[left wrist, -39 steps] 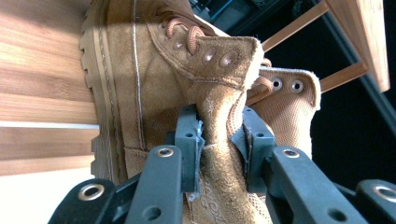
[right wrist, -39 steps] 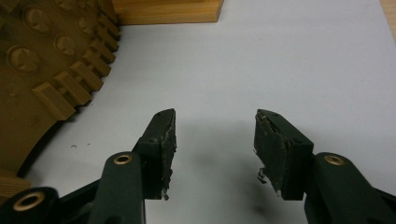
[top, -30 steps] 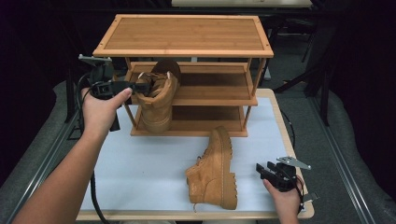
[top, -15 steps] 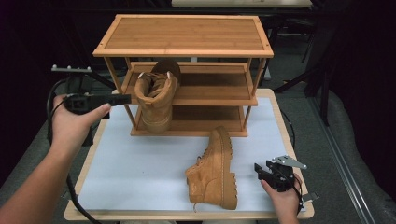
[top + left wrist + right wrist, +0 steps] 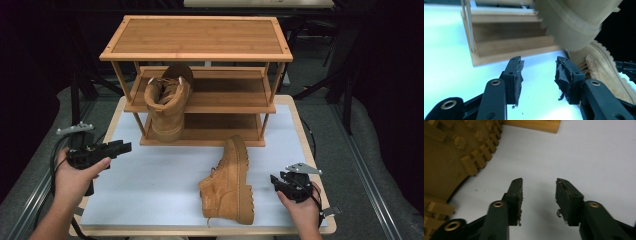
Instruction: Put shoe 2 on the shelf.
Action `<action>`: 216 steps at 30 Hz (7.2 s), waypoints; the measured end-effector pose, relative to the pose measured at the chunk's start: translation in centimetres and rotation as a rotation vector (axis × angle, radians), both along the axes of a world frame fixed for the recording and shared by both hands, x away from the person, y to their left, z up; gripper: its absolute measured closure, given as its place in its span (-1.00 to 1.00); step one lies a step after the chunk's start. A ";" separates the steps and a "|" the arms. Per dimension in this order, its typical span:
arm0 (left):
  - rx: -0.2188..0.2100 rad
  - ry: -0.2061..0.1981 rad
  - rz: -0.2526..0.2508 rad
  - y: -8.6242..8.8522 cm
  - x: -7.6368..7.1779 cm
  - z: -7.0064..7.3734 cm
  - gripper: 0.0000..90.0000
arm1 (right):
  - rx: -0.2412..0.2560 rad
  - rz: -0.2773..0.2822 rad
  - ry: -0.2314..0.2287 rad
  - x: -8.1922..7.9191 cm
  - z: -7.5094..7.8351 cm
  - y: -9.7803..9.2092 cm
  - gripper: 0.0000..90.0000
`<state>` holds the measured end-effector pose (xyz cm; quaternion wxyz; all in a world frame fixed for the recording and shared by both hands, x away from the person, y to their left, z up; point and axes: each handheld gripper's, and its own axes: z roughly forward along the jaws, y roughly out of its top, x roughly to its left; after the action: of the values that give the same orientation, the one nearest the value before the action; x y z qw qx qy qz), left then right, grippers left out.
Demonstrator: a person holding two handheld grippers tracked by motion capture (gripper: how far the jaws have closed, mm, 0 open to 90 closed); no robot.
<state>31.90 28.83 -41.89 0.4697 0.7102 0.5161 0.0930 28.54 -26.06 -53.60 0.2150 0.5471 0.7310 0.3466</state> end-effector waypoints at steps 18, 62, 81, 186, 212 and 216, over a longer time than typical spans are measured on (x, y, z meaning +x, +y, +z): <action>0.067 0.050 0.013 -0.9 -0.5 -9.0 0.13 | 0.002 0.211 0.001 -0.2 6.4 4.3 1.00; 0.085 0.111 -0.001 -1.1 -0.6 -11.0 0.02 | 0.022 0.107 0.343 3.3 4.2 -1.0 1.00; 0.117 0.096 -0.010 -0.8 -0.7 -11.2 0.15 | 0.144 0.123 0.340 2.9 3.5 -4.1 0.39; 0.076 0.136 -0.010 -0.9 -0.7 -11.2 0.08 | -0.177 -0.057 0.786 4.3 11.5 1.5 0.65; 0.072 0.133 -0.003 -0.6 -0.7 -11.1 0.08 | 0.471 0.047 0.850 3.7 11.9 -2.5 0.72; 0.073 0.135 -0.001 -0.7 -0.7 -11.2 0.08 | 0.500 0.061 0.810 3.0 12.7 -2.0 0.72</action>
<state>31.20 28.15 -53.06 0.4076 0.7319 0.5424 0.0634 31.55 -28.02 -40.86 -0.2357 0.6515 0.6659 0.2766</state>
